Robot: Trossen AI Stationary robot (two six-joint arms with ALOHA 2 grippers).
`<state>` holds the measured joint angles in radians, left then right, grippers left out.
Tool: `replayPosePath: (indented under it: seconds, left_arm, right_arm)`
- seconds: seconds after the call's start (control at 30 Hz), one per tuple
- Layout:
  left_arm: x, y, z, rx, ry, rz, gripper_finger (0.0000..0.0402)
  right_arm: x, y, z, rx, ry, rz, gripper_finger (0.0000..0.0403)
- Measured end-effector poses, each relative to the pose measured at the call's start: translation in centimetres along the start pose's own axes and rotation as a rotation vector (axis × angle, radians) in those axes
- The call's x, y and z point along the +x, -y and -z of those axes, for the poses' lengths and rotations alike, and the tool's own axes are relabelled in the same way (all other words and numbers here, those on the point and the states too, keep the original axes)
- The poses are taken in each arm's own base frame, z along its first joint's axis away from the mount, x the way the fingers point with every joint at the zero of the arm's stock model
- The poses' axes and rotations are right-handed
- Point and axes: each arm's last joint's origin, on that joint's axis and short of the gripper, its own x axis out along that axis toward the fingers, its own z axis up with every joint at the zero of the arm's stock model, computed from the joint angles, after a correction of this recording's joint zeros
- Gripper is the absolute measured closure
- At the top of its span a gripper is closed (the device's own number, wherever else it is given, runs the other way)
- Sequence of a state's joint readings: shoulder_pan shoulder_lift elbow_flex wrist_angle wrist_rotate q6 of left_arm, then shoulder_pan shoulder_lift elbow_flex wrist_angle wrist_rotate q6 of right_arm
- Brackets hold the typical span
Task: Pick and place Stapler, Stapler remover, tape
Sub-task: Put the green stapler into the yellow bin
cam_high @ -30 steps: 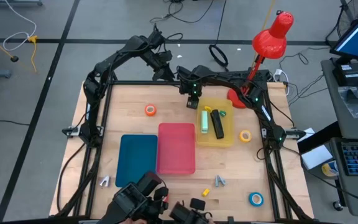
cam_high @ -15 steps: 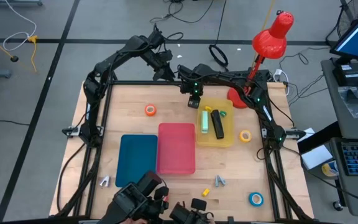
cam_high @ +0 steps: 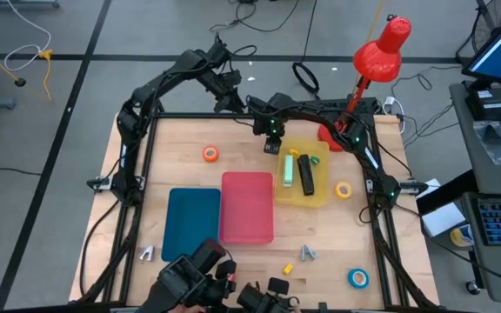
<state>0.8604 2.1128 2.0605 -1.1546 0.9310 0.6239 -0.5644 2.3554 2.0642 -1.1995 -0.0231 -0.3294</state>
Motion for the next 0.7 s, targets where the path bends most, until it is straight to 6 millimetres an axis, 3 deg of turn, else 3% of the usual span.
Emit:
replayPosePath:
  seconds: [0.7]
  left_arm:
    - [0.0,-0.2,0.1,-0.003,-0.025,-0.040,0.0256]
  right_arm:
    - [-0.7,0.3,-2.1,0.008,0.226,0.067,0.0277]
